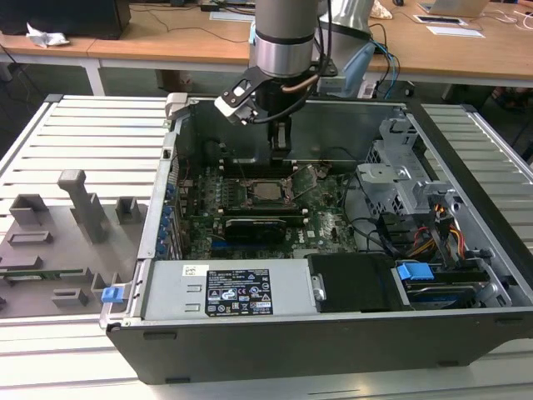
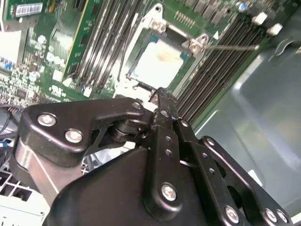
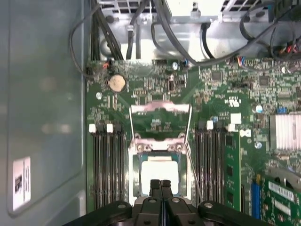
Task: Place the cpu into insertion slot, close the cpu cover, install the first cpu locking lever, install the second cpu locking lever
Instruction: 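Close the cpu cover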
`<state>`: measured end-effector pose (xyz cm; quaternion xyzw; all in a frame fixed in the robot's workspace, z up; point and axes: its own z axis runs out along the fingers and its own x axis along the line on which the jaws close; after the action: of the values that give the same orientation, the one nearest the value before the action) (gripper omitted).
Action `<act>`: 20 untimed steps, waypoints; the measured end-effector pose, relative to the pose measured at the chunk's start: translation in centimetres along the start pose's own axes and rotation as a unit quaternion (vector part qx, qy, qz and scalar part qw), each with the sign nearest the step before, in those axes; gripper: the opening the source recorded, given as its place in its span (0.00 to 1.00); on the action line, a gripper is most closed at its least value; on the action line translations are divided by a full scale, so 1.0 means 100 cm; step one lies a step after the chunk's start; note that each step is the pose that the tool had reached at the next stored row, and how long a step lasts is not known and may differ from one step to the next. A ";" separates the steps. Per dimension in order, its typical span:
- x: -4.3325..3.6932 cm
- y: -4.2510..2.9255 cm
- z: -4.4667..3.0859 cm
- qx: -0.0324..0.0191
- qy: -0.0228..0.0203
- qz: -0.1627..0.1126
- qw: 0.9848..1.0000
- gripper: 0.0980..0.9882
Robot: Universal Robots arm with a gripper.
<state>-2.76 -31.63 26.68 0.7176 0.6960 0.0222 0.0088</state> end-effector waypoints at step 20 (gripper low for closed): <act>0.0007 0.0192 -0.0068 0.001 0.001 -0.019 1.000 0.01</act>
<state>-0.86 -31.63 27.45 0.7044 0.7094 0.0222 0.0083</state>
